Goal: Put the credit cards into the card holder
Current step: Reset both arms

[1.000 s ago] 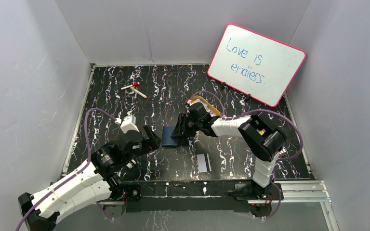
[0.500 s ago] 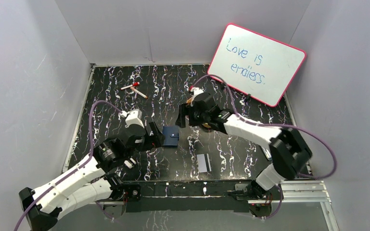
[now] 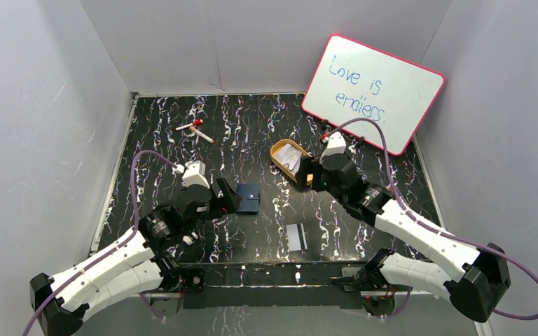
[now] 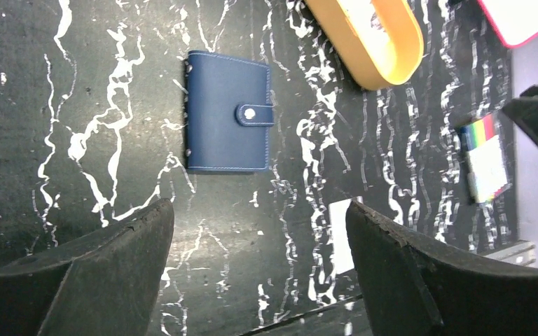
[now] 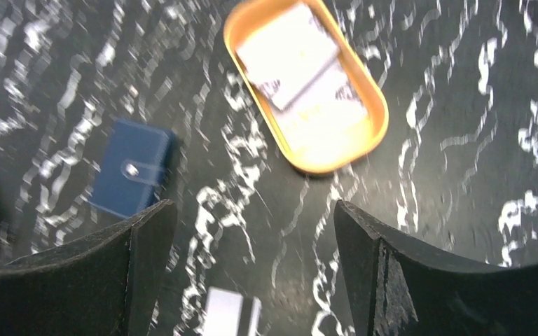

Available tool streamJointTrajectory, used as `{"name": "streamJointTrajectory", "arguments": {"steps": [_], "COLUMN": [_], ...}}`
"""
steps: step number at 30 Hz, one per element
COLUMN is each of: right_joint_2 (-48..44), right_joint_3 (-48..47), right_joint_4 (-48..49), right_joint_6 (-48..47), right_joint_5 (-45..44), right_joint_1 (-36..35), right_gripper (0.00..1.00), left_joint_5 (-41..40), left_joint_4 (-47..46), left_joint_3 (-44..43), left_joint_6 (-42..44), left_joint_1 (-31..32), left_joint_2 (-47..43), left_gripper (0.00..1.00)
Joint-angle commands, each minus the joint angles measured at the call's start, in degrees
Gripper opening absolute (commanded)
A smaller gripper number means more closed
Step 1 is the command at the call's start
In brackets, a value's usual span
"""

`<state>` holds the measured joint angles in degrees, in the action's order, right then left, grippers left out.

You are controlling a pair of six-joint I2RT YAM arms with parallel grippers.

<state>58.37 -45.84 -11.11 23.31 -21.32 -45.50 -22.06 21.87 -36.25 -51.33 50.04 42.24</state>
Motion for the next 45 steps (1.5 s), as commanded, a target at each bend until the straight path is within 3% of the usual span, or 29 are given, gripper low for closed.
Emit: {"name": "streamJointTrajectory", "arguments": {"steps": [1, 6, 8, 10, 14, 18, 21, 24, 27, 29, 32, 34, 36, 38, 40, 43, 45], "right_joint_2": [-5.06, -16.01, -18.21, -18.40, -13.13, -1.05, 1.62, -0.31, 2.12, 5.51, 7.67, 8.69, 9.04, 7.85, 5.72, 4.07, 3.76], "right_joint_3": [6.26, 12.10, 12.98, 13.06, 6.50, -13.78, -28.94, -33.44, -40.04, -44.37, -45.16, -44.32, -41.54, -36.30, -32.91, -35.35, -40.62], "right_joint_4": [-5.20, -3.28, -2.75, -1.52, 0.14, -8.59, -8.76, -1.85, -2.39, -5.51, -1.98, 4.30, 17.90, 37.11, 44.34, 41.91, 33.75], "right_joint_6": [4.10, 1.08, 0.99, 4.79, 5.03, -1.38, -10.98, -13.14, -14.21, -15.59, -18.61, -23.49, -32.92, -44.26, -50.11, -51.49, -48.32], "right_joint_5": [1.16, 5.11, 4.14, -0.54, -4.53, -13.34, -10.20, -3.38, -4.12, -9.70, -22.01, -32.62, -38.55, -35.34, -27.78, -20.63, -16.20], "right_joint_1": [-0.10, -0.08, -0.12, -0.12, -0.11, -0.15, -0.37, -0.36, -0.44, -0.86, -2.34, -3.21, -3.96, -4.50, -6.14, -9.88, -11.08], "right_gripper": [0.90, 0.87, 0.98, 0.99, 0.99, 0.99, 0.99, 0.99, 0.99, 0.99, 0.99, 0.99, 0.99, 0.99, 0.99, 0.99, 0.99], "left_joint_5": [-3.31, -8.75, -13.66, -16.88, -18.53, -18.45, -20.45, -19.79, -15.92, -14.12, -17.25, -18.88, -17.86, -14.97, -10.51, -7.10, -7.56], "left_joint_4": [-5.32, -0.92, 4.16, 9.81, 16.95, 20.44, 23.00, 16.07, 1.76, -5.44, -5.05, -1.78, 0.34, 0.18, -1.45, -2.71, -3.15], "left_joint_3": [3.89, 1.43, -1.43, -5.34, -16.45, -32.76, -44.65, -48.44, -43.60, -41.28, -46.40, -54.58, -60.48, -64.08, -65.68, -68.04, -69.17], "left_joint_6": [4.94, -4.13, -12.83, -16.93, -11.68, 2.72, 9.74, 19.46, 27.35, 30.69, 31.82, 33.33, 35.73, 38.42, 42.20, 44.84, 45.71], "left_joint_1": [0.06, 0.06, 0.06, 0.06, 0.06, -0.03, 0.01, -0.03, -0.03, -0.03, -0.01, -0.03, -0.03, -0.03, -0.03, -0.02, -0.03], "left_joint_2": [-1.24, 1.59, 4.61, 9.00, 19.62, 26.96, 29.41, 26.08, 18.09, 14.17, 15.67, 19.25, 22.12, 23.12, 22.69, 22.05, 22.01], "left_gripper": [0.89, 0.89, 0.90, 0.89, 0.89, 0.89, 0.94, 0.97, 0.95, 0.95, 0.95, 0.95, 0.95, 0.95, 0.95, 0.95, 0.95]}}
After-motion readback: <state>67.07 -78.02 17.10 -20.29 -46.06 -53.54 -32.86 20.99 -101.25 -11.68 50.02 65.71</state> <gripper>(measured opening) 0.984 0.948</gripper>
